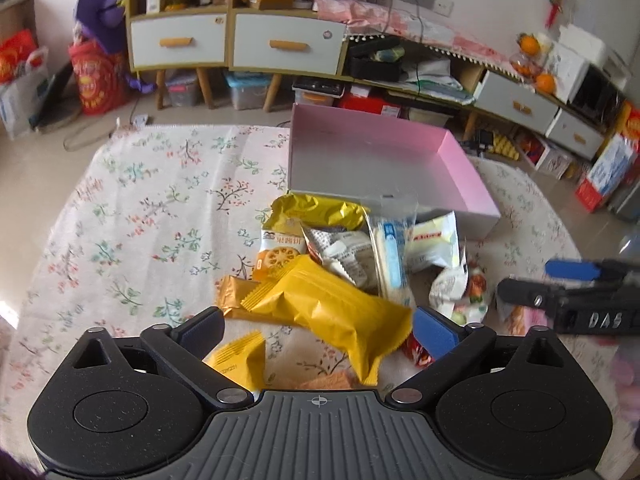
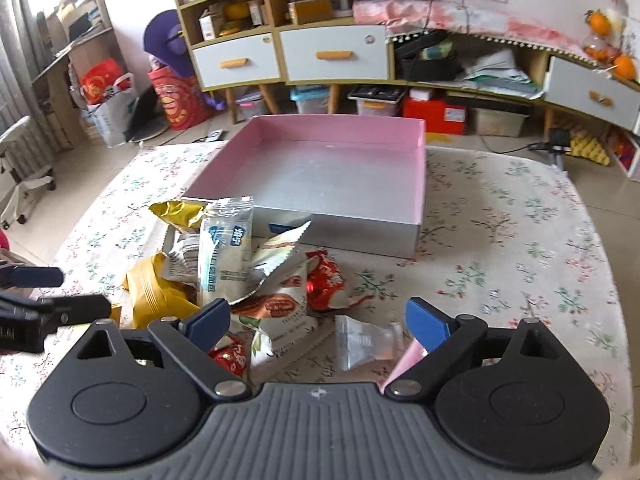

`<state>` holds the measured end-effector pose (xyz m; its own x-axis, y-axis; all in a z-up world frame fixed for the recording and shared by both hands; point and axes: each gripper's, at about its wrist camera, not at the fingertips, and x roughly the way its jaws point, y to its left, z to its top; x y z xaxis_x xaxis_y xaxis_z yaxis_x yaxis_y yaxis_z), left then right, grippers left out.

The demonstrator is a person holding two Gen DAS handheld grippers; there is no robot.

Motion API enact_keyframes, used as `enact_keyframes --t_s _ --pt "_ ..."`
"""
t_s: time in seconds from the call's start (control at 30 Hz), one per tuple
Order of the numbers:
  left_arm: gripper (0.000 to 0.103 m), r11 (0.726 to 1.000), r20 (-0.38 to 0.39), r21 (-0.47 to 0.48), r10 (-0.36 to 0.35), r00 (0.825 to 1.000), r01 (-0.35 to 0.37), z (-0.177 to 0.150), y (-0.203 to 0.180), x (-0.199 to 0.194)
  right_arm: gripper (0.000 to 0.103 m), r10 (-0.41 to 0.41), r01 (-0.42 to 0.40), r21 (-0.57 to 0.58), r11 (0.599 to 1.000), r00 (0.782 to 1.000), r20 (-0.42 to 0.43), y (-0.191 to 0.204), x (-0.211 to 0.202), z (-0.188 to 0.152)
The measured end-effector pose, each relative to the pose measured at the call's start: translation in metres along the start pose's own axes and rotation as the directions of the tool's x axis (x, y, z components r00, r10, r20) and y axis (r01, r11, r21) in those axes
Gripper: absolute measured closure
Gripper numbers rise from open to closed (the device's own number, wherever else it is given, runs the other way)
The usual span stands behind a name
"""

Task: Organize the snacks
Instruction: 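Grasp the yellow snack pack with the left tool while the right tool grasps the white nut pack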

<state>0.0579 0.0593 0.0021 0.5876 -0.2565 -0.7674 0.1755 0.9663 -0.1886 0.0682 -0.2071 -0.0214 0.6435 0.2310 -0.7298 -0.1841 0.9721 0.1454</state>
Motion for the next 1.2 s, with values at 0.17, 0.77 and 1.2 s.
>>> enact_keyframes --t_s 0.17,0.77,1.2 --pt "0.014 0.995 -0.028 -0.079 -0.056 0.998 0.054 0.005 0.008 0.011 0.02 0.017 -0.017 0.005 1.0 0.999 -0.037 -0.002 0.011 0.001" --pt "0.041 0.948 -0.137 -0.318 -0.059 0.989 0.013 0.003 0.005 0.058 0.032 0.121 -0.121 0.01 0.993 0.988 -0.096 0.006 0.028 0.005" --pt "0.053 0.938 -0.13 -0.331 0.062 0.99 -0.102 0.002 -0.007 0.067 0.047 0.081 -0.085 -0.023 0.996 0.988 -0.132 0.009 0.036 -0.001"
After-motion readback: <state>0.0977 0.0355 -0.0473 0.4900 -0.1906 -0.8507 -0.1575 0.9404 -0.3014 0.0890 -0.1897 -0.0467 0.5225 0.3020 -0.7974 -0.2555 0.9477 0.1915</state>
